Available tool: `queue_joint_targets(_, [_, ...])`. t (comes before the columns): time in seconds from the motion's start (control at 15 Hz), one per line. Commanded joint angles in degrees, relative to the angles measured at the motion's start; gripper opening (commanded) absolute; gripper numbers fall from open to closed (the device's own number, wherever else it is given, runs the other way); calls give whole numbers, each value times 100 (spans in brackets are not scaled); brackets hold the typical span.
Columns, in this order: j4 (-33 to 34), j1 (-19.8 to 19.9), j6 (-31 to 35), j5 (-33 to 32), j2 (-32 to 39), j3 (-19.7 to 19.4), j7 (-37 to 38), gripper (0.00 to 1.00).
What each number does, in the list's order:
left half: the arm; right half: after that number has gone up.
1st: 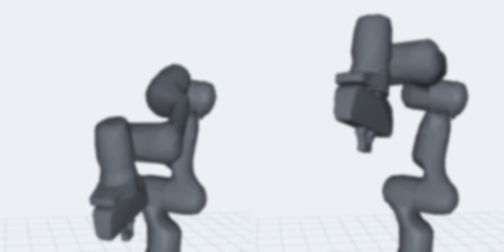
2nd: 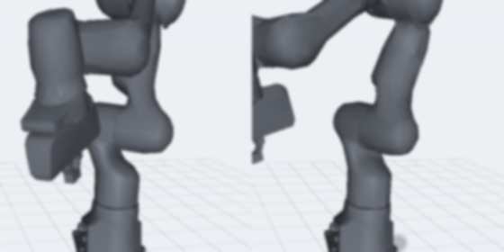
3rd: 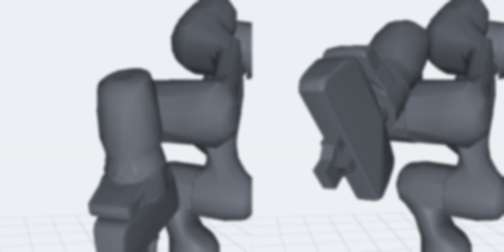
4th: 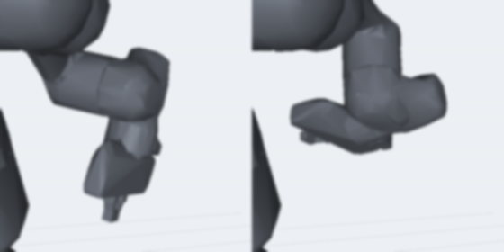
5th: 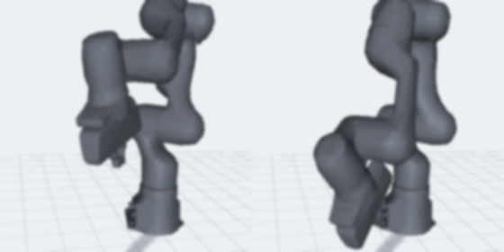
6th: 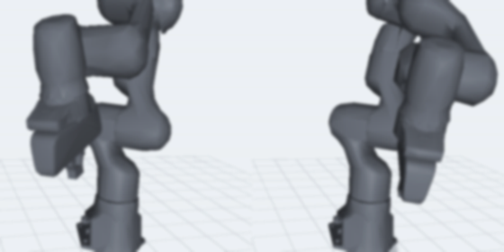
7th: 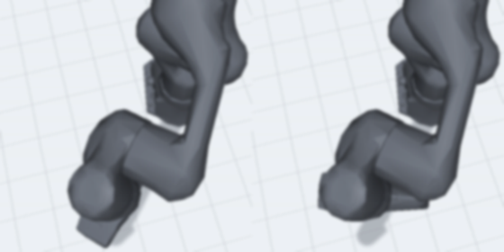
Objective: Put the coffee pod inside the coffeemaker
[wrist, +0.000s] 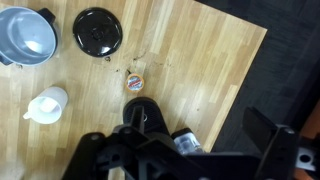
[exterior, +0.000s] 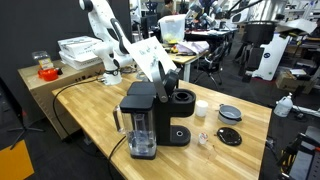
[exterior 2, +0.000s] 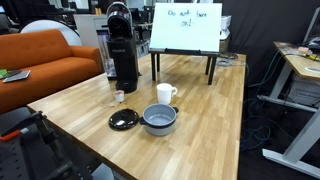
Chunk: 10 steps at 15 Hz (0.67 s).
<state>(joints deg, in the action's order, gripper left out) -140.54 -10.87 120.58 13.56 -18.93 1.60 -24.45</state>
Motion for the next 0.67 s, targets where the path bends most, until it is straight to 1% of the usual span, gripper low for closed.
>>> queue_joint_targets(0.0, [-282,-35,209,504,187,-307,-731,100])
queue_joint_targets(0.13, [-323,-50,301,799,476,-419,-1146,100])
queue_joint_targets(0.27, [-230,-49,394,1136,859,-419,-1583,100])
queue_joint_targets(0.33, [-362,89,274,871,583,-293,-1238,100])
queue_joint_targets(0.47, [-307,109,358,1017,840,-264,-1451,100])
queue_joint_targets(0.6, [-249,109,358,1026,883,-258,-1468,100])
